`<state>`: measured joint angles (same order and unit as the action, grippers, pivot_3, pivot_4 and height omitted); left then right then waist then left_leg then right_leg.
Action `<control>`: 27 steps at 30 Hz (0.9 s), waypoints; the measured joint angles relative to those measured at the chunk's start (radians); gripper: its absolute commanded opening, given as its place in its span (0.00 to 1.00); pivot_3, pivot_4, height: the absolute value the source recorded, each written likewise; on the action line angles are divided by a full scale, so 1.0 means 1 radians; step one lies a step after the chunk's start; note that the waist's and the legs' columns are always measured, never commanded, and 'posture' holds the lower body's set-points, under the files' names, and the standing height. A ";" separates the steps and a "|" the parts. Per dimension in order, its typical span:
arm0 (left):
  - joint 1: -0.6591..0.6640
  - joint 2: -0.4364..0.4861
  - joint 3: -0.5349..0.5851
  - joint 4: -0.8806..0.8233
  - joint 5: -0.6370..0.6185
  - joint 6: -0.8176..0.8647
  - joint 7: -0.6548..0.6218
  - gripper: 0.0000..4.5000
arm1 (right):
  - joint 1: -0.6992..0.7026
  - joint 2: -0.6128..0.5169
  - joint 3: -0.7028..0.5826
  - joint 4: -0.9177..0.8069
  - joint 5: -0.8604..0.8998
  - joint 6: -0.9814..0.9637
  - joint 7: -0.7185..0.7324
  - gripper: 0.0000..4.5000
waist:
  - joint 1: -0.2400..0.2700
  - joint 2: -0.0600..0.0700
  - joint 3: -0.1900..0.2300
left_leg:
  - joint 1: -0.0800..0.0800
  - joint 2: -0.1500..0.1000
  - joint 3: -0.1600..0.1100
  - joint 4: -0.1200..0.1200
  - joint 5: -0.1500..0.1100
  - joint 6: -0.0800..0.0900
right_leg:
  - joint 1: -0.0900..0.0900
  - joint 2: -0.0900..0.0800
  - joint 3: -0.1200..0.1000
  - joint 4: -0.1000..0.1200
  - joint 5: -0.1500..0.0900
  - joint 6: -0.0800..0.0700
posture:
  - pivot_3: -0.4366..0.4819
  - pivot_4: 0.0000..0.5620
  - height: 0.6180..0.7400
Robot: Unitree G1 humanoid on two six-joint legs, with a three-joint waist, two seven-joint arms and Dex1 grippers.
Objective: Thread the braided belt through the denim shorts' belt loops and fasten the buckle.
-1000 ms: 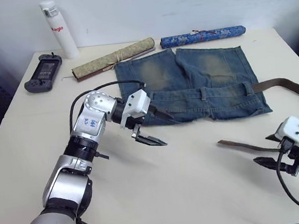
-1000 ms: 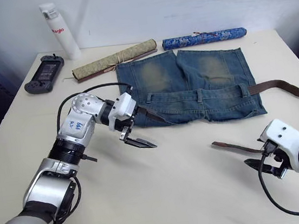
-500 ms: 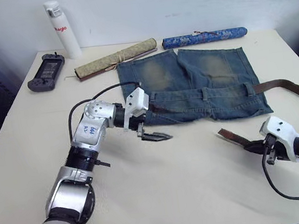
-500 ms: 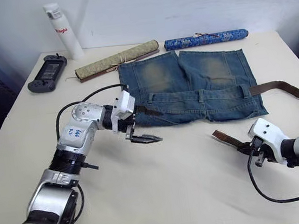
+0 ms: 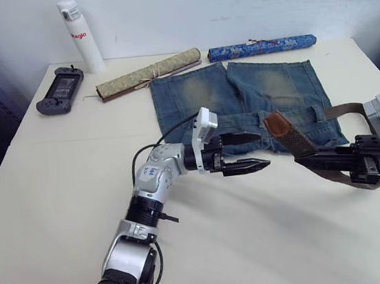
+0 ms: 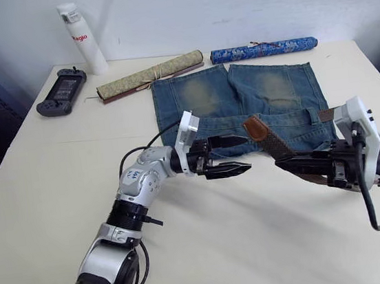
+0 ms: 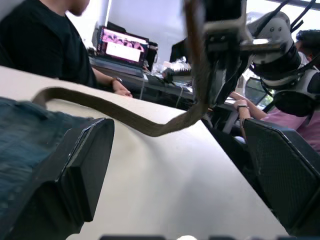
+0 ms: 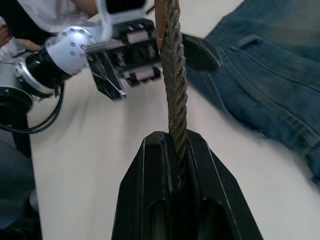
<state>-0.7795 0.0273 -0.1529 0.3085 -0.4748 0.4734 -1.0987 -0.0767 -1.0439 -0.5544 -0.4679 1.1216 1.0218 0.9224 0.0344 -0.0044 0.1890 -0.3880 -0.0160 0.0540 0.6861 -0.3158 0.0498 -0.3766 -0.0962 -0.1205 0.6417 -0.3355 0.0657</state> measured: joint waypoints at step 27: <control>-0.085 -0.164 0.077 0.044 -0.110 0.114 0.091 0.00 | 0.075 0.122 -0.168 -0.038 0.176 0.030 -0.399 0.58 | 0.031 0.000 0.000 | -0.002 -0.001 -0.001 0.000 0.000 0.000 | 0.000 0.000 -0.001 -0.003 0.001 0.002 | 0.48 0.27 0.56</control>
<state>-0.8642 -0.1363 -0.0759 0.3530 -0.5846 0.5871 -1.0078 -0.0021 -0.9218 -0.7219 -0.5057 1.2975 1.0517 0.5237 0.0654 -0.0043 0.1889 -0.3899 -0.0169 0.0533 0.6861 -0.3158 0.0498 -0.3766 -0.0963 -0.1211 0.6391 -0.3347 0.0673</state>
